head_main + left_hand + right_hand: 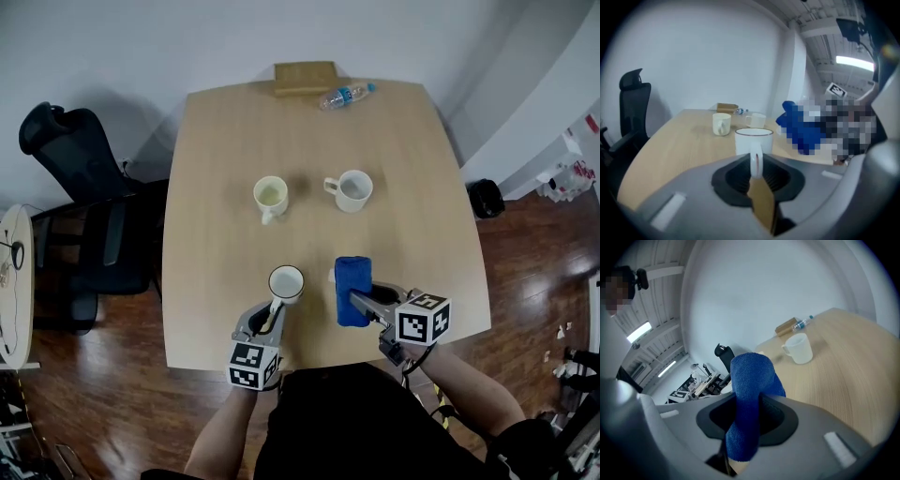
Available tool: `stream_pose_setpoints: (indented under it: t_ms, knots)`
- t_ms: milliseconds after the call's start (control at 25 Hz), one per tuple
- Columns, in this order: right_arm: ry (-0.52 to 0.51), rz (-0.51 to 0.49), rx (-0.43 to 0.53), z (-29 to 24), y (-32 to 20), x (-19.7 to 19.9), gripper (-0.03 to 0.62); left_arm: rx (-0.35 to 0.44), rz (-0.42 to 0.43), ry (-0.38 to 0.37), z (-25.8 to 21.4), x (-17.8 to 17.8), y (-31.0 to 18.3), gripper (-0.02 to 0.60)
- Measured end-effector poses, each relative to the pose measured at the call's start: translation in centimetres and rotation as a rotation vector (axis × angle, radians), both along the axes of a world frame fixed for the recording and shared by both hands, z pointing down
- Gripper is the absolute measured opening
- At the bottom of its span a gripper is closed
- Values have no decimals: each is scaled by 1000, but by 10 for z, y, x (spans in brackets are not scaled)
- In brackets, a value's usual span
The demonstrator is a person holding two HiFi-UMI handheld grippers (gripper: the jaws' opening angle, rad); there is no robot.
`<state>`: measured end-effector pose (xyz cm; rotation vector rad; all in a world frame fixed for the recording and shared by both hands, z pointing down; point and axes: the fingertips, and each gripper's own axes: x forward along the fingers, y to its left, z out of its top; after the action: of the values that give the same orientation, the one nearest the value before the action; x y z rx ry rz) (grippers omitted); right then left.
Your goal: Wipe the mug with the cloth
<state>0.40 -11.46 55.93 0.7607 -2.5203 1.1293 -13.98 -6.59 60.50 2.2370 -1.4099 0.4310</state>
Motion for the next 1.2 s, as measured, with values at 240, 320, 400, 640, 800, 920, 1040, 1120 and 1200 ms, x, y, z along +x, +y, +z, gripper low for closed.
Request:
stream_pose_setpoints:
  t_ms: [240, 320, 400, 640, 800, 920, 1040, 1120, 1200]
  knots:
    - [-39, -281, 419, -101, 26, -41, 112, 48, 18, 184, -88, 15, -23, 60]
    - [-68, -444, 498, -125, 51, -63, 110, 90, 52, 222, -119, 23, -28, 60]
    - [-90, -574, 520, -140, 73, -78, 110, 135, 102, 240, -145, 32, -29, 60]
    - [-99, -554, 578, -159, 55, -51, 110, 182, 217, 257, -194, 53, -14, 60]
    - [-90, -438, 638, -182, 39, -26, 110, 217, 260, 299, -214, 54, 1, 60]
    - [-115, -364, 656, -202, 28, -12, 110, 252, 329, 336, -236, 54, 13, 60]
    - [-206, -352, 655, -228, 22, -4, 110, 275, 458, 406, -264, 59, 31, 60]
    - [-281, -367, 638, -244, 18, 1, 110, 292, 552, 455, -284, 63, 44, 60]
    - [-387, -420, 588, -256, 17, 3, 110, 302, 670, 508, -303, 68, 60, 60]
